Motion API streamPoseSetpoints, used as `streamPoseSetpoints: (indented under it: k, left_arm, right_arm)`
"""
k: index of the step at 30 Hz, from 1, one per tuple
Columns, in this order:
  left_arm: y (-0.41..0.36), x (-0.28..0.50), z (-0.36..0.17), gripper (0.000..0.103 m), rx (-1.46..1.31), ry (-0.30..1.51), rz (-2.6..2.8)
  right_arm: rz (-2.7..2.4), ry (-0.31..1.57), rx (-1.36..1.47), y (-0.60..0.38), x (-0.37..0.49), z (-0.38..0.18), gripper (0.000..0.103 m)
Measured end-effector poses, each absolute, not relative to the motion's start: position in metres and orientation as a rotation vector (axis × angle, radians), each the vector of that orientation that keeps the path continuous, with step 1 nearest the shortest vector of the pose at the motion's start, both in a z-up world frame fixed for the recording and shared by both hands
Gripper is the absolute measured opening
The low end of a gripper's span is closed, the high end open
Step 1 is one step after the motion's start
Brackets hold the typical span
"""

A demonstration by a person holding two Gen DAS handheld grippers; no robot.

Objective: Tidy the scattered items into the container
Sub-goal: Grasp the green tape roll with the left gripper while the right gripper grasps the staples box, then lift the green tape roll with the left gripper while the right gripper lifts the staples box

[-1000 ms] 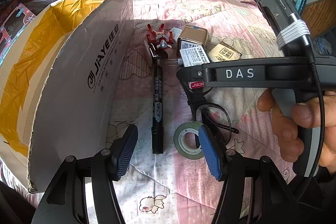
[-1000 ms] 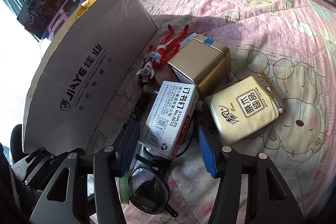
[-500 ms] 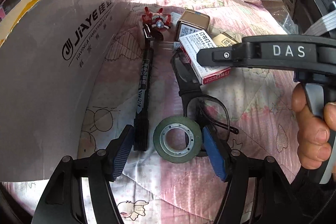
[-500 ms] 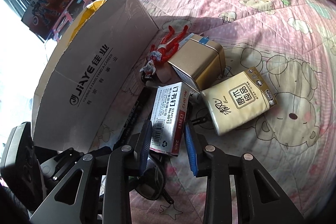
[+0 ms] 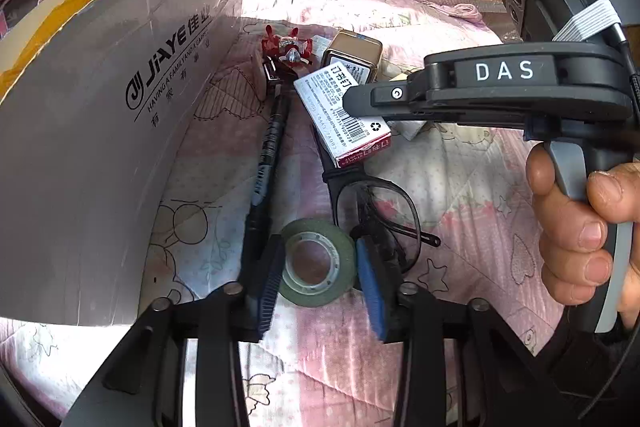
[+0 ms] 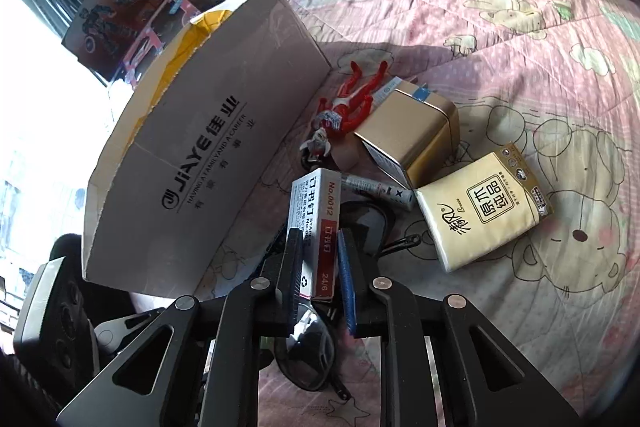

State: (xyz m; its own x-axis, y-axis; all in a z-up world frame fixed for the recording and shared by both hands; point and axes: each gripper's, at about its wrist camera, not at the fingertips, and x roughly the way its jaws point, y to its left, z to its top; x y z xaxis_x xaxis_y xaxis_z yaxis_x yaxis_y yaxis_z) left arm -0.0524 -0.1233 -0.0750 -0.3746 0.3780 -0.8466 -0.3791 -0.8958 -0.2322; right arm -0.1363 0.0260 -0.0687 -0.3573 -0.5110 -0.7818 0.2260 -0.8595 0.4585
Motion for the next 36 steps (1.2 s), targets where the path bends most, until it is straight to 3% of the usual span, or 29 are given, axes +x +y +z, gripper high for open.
streamPoseSetpoints:
  k: [8,17,21,25,32,34,36]
  left_arm:
    - [-0.147,-0.036,-0.071,0.044,-1.394,-0.059,2.331]
    - [-0.151,-0.042,-0.079,0.045,-1.475,-0.001,2.442]
    - [-0.148,-0.041,-0.084,0.04,-1.448,-0.007,2.446]
    - [-0.149,-0.04,-0.08,0.02,-1.422,-0.029,2.428]
    - [-0.157,-0.023,-0.092,0.026,-1.499,-0.023,2.384]
    - [-0.155,-0.02,-0.091,0.014,-1.478,0.017,2.389]
    - [-0.155,-0.018,-0.09,0.01,-1.46,0.024,2.393]
  right_arm:
    - [-2.19,-0.26,1.438,0.012,-0.119,-0.063,0.016]
    - [-2.106,-0.269,1.436,-0.017,-0.126,-0.092,0.03]
    - [-2.097,-0.26,1.443,-0.024,-0.123,-0.094,0.031]
    - [-2.028,-0.267,1.457,-0.029,-0.12,-0.095,0.031]
    - [-2.057,-0.169,1.455,-0.058,-0.111,-0.111,0.031]
    - [-2.058,-0.216,1.45,-0.057,-0.113,-0.111,0.031]
    - [-2.05,-0.244,1.456,-0.054,-0.116,-0.11,0.031]
